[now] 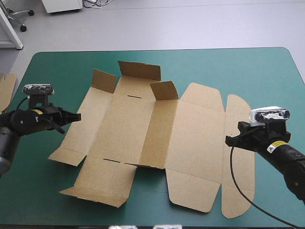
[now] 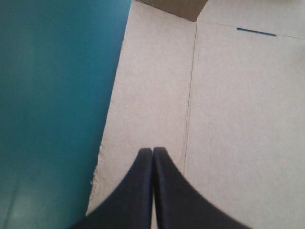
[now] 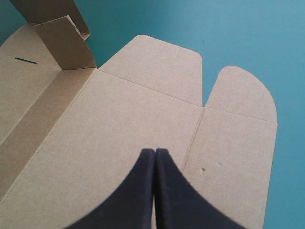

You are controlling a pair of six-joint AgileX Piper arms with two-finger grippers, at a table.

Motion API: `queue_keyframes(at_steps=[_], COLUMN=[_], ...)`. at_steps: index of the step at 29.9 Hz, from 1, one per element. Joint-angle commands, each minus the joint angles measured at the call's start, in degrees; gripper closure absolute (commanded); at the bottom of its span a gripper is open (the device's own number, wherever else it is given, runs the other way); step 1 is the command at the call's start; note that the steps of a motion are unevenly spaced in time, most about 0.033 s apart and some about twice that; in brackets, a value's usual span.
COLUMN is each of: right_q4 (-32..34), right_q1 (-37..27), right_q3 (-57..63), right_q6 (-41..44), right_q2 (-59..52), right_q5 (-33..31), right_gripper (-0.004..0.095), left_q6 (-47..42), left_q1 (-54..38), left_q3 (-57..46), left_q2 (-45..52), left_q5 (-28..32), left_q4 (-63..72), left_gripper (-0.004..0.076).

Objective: Fold the box

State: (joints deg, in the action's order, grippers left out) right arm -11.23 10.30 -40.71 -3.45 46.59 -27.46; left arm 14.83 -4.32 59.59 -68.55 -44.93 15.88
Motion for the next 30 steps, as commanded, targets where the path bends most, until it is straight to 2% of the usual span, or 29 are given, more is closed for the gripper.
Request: queue_keyframes(at_steps=[1, 4, 6, 12, 16, 19, 22, 25, 28, 30], right_q4=[-0.3, -0.3, -0.3, -0.2, -0.2, -0.2, -0.2, -0.2, -0.2, -0.2], right_q1=[-0.3, -0.3, -0.3, -0.3, -0.3, -0.3, -0.3, -0.3, -0.3, -0.3], right_q3=[-2.0, -2.0, -2.0, -2.0, -2.0, -2.0, -2.0, -2.0, -2.0, -2.0], right_q6=[0.3, 0.3, 0.3, -0.3, -0.3, -0.3, -0.3, -0.3, -0.3, -0.3], right_q2=[-0.2, -0.2, -0.2, -0.2, -0.2, -0.2, -0.2, -0.2, -0.2, -0.2], right_q5=[4.0, 3.9, 3.9, 4.0, 4.0, 4.0, 4.0, 4.0, 4.0, 4.0], right_gripper=[0.0942, 0.0942, 0.0942, 0.0942, 0.0942, 0.0942, 0.0942, 0.0942, 0.0942, 0.0942], left_q6=[2.8, 11.2, 17.6, 30.1, 35.6, 35.9, 35.9, 34.0, 32.2, 31.2], left_q1=[-1.4, -7.5, -13.1, -26.6, -28.4, -27.8, -27.6, -27.6, -27.6, -27.1], left_q3=[6.3, 8.3, 8.5, 8.5, 8.6, 8.6, 8.6, 8.6, 8.5, 8.5], left_q2=[-4.1, -7.9, -10.2, -16.8, -19.7, -20.4, -20.7, -21.5, -22.8, -23.7], left_q5=[-1.3, -5.9, -11.5, -26.5, -28.5, -27.0, -25.3, -25.3, -24.9, -24.9], left_q4=[6.7, 21.6, 31.5, 46.4, 44.6, 42.3, 39.0, 37.5, 37.8, 37.8], left_gripper=[0.0721, 0.072, 0.072, 0.072, 0.072, 0.0708, 0.0635, 0.05, 0.0311, 0.0231])
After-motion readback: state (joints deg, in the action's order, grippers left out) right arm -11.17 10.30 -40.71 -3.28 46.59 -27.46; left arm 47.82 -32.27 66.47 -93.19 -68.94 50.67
